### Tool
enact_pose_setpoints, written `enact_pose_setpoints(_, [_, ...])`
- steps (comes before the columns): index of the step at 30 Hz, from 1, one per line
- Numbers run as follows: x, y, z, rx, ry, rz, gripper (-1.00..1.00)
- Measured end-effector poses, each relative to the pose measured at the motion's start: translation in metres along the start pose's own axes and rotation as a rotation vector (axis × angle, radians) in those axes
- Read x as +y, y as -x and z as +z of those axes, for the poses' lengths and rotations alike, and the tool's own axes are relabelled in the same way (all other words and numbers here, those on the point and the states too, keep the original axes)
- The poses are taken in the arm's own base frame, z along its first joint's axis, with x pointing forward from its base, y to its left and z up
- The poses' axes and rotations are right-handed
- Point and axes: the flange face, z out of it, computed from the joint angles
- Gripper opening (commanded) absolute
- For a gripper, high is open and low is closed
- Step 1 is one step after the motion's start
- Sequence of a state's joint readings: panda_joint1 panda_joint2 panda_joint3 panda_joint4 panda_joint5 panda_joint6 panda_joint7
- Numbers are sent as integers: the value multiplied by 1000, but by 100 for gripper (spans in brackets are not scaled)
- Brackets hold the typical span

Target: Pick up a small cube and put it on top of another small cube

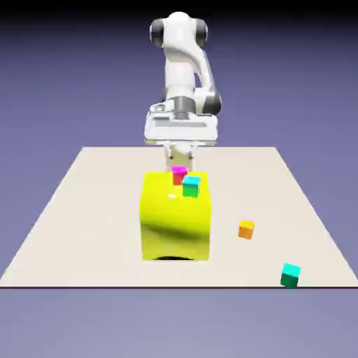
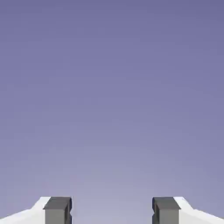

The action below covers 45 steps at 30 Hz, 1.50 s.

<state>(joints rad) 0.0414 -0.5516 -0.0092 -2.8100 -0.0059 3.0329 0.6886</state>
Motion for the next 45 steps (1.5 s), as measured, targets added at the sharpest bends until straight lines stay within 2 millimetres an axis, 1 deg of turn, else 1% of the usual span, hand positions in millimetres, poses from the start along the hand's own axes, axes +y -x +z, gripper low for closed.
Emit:
enact_pose_setpoints(6, [-18, 45, 33, -139, -10, -355, 0])
enact_pose_setpoints(12, [-33, 95, 60, -271, -45, -720, 0])
enact_pose_setpoints(18, [-43, 149, 81, -395, -104, -1092, 0])
enact_pose_setpoints(23, [-46, 196, 94, -492, -169, -1405, 0])
enact_pose_setpoints(32, [-42, 281, 108, -656, -329, -1975, 0])
enact_pose_setpoints(40, [-24, 349, 112, -794, -510, -2472, 0])
enact_pose_setpoints(42, [-23, 349, 113, -796, -511, -2476, 0])
enact_pose_setpoints(45, [-13, 362, 134, -795, -507, -2478, 0])
